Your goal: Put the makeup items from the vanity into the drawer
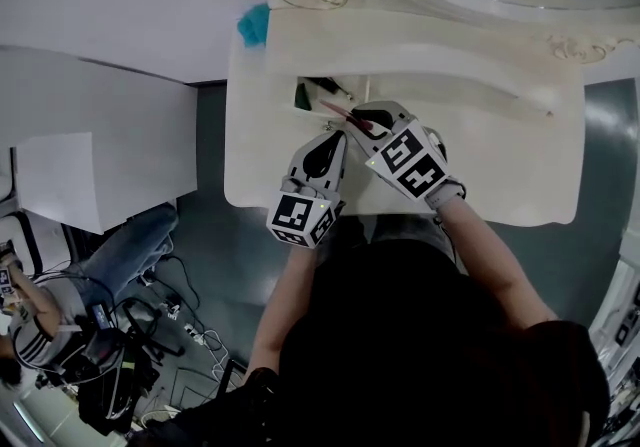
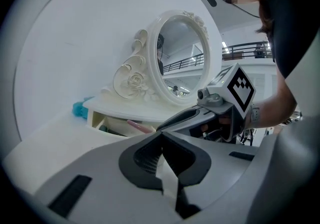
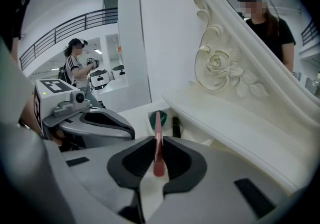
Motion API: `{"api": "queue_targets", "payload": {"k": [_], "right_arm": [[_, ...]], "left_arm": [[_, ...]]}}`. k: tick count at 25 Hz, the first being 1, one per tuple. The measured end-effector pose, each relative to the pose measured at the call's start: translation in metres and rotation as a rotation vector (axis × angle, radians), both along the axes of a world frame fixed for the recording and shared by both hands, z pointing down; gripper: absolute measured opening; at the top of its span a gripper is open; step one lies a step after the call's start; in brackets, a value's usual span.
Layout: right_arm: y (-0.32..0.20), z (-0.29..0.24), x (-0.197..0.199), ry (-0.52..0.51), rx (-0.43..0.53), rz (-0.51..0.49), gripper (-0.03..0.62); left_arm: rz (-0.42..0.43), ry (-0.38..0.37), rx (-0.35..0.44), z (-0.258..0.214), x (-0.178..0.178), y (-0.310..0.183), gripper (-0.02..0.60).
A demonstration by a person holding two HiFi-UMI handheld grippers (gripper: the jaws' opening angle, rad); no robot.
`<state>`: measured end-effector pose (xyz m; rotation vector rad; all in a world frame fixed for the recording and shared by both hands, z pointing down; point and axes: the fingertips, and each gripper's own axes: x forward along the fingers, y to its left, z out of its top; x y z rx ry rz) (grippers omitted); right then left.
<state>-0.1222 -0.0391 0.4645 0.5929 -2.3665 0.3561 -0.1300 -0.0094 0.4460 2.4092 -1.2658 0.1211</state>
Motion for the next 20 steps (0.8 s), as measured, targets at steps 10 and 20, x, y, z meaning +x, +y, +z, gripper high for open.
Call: {"api": "queue_targets", "payload": {"k": [10, 20], "right_arm": [[-0.021, 0.006, -0.017, 0.051, -0.025, 0.046, 0.061], [-0.04, 0.02, -0.021, 0.195, -0.031, 0.033, 0.061]], "left_arm": [[-0.027, 0.01, 0.0, 0.005, -0.034, -0.006, 0.012], [-0.055, 0.019, 0.003, 0.003, -0.05, -0.011, 0.012]]}}
